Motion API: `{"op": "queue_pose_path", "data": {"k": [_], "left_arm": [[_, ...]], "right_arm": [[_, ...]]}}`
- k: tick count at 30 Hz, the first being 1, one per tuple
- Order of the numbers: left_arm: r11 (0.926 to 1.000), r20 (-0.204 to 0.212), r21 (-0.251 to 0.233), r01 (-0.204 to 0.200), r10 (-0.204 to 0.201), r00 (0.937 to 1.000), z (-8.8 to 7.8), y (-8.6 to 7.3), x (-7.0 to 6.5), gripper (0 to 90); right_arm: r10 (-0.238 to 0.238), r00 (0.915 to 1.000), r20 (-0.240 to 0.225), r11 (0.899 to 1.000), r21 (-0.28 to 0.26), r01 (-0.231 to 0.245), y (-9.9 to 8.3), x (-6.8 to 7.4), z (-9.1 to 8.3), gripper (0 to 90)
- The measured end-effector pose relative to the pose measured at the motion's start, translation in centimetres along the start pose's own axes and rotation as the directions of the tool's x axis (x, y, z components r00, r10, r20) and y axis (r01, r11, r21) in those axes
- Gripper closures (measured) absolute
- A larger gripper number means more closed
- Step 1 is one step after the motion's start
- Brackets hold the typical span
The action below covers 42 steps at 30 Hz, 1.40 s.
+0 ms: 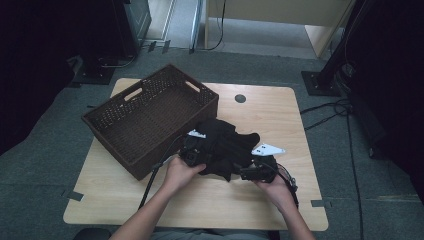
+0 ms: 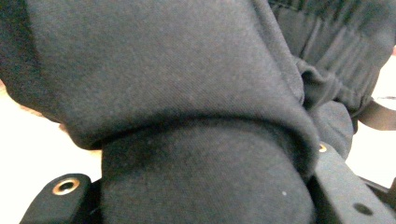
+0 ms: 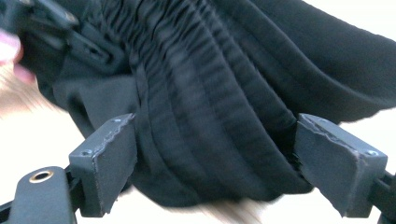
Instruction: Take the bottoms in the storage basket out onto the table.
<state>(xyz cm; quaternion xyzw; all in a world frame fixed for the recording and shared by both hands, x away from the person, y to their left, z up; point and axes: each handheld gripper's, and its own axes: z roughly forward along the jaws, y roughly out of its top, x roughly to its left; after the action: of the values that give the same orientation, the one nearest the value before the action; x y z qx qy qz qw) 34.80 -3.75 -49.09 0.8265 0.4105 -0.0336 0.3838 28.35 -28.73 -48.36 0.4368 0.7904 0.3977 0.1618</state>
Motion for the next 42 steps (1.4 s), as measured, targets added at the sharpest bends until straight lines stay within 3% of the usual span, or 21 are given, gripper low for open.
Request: {"op": "queue_pose_path", "data": {"k": [2,5,10,13,16,21,33,37,42], "left_arm": [[1.0,0.0,0.003,-0.008,0.008,1.0,0.1,-0.1,-0.2,59.6],[0.9998,-0.012,0.009,-0.019,0.019,0.9998,0.2,-0.1,-0.4,57.9],[0.9997,-0.003,0.006,-0.022,0.022,0.9997,0.0,-0.5,-0.1,53.6],[0.9991,-0.009,-0.001,-0.042,0.042,0.9991,0.0,-0.8,0.1,47.0],[0.9989,-0.025,0.017,-0.045,0.045,0.9987,0.0,-0.7,0.3,34.4],[0.9984,-0.006,0.034,-0.046,0.046,0.9989,-0.5,-0.5,0.3,30.0],[0.9959,-0.025,0.077,-0.048,0.05,0.9984,-2.2,0.2,-0.3,28.9],[0.9961,-0.006,0.084,-0.028,0.029,0.9996,-3.1,0.5,0.0,29.7],[0.9963,-0.001,0.078,-0.036,0.036,0.9993,-4.3,0.9,0.1,30.4]], "right_arm": [[-0.007,1.0,0.001,1.0,-0.001,0.007,0.1,0.2,0.3,14.2],[-0.038,0.9987,0.034,0.999,0.039,0.036,-0.1,0.6,1.7,13.4],[-0.018,0.9994,0.03,0.999,0.043,0.017,-0.4,0.1,2.1,13.9],[-0.022,0.999,0.038,0.999,0.045,0.021,-0.5,0.2,2.3,13.8],[-0.022,0.999,0.04,0.999,0.045,0.02,-0.5,0.2,2.4,13.8],[-0.016,0.9992,0.037,0.999,0.042,0.015,-0.6,0.1,2.4,13.9],[-0.015,0.9995,0.027,0.999,0.037,0.014,-0.8,-0.2,2.3,13.8],[-0.016,0.9995,0.028,0.999,0.039,0.014,-0.8,-0.2,2.3,13.8],[-0.012,0.9996,0.025,0.999,0.036,0.011,-0.8,-0.2,2.3,13.8]]}}
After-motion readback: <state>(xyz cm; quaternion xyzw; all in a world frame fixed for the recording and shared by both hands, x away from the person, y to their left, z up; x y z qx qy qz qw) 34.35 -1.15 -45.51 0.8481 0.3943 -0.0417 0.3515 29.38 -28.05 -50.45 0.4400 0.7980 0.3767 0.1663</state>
